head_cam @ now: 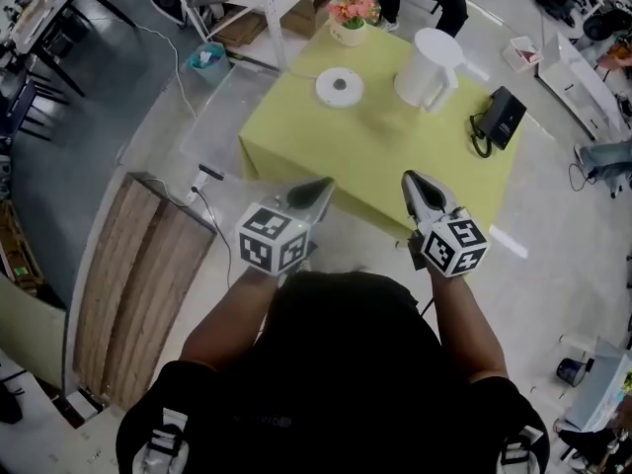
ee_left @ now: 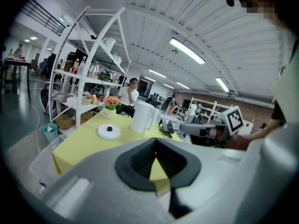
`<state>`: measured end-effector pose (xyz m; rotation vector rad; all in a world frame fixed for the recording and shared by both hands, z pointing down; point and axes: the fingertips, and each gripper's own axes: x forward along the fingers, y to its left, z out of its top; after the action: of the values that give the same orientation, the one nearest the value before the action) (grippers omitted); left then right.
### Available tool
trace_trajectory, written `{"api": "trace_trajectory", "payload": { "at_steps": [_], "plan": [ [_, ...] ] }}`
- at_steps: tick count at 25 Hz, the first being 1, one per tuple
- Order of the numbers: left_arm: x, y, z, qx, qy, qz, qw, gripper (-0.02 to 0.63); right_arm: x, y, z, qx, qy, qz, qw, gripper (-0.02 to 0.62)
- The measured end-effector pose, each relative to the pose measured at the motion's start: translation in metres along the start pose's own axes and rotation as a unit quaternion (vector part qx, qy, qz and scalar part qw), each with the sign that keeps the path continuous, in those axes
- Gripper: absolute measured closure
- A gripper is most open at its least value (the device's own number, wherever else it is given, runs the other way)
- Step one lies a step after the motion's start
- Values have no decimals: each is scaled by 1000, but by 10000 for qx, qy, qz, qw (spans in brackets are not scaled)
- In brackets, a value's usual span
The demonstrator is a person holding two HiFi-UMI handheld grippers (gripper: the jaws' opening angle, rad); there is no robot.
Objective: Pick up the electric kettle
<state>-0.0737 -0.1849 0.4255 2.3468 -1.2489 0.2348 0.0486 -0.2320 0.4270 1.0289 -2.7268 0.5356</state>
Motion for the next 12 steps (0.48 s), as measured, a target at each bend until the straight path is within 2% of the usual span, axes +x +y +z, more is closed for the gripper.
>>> {"api": "trace_trajectory", "payload": {
  "at_steps": [12],
  "plan": [
    [26,-73,-13,-41,-166,440,9989,604,-63,-27,-19,-195,108,538,9983,592]
  ]
}}
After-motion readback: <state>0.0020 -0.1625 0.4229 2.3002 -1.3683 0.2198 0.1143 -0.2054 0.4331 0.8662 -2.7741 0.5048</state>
